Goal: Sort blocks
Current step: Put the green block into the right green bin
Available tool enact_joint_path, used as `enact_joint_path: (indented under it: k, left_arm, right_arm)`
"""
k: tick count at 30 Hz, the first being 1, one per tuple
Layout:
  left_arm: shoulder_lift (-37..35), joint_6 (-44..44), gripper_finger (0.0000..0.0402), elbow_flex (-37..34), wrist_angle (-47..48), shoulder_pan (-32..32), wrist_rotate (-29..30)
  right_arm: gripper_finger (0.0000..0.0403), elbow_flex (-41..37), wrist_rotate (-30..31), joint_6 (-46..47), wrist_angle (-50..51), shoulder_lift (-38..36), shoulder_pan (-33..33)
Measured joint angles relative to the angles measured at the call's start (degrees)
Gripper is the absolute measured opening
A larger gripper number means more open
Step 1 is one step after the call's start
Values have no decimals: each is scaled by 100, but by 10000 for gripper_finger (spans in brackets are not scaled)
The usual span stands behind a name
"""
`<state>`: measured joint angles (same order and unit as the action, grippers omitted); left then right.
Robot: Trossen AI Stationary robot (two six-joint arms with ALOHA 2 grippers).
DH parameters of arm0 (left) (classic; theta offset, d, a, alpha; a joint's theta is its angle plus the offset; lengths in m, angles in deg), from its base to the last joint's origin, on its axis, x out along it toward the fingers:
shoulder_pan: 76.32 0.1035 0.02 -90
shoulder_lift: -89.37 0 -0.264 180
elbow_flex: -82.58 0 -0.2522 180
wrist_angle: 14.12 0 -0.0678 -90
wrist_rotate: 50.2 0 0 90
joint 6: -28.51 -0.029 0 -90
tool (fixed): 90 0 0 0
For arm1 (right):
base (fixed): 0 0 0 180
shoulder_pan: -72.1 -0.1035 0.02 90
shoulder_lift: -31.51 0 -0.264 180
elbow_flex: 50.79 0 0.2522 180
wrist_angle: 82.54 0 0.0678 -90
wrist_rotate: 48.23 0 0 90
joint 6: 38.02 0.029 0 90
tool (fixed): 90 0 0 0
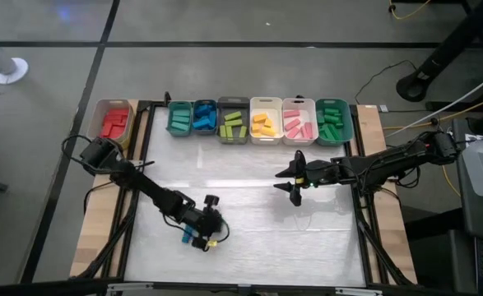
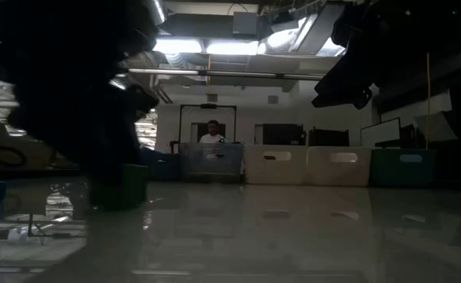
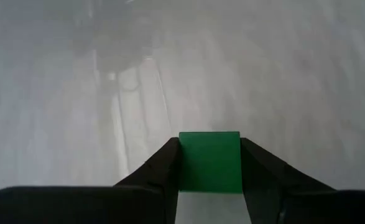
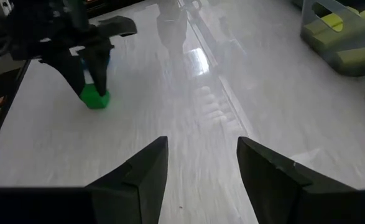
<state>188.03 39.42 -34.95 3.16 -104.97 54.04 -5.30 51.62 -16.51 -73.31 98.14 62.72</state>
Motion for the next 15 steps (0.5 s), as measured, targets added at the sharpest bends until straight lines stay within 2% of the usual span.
enact_joint_path:
  k: [4, 7, 15]
  left_arm:
    - [0, 247, 115, 0, -99, 327, 40]
    - [0, 169, 119, -2, -515, 597, 213]
    - [0, -1021, 121, -2, -2336, 1350, 741]
  right_arm:
    - [193, 0, 21, 547, -9, 0, 0]
    - [193, 1, 177, 1151, -12, 0, 0]
    - [193, 0, 364, 2794, -14, 0, 4]
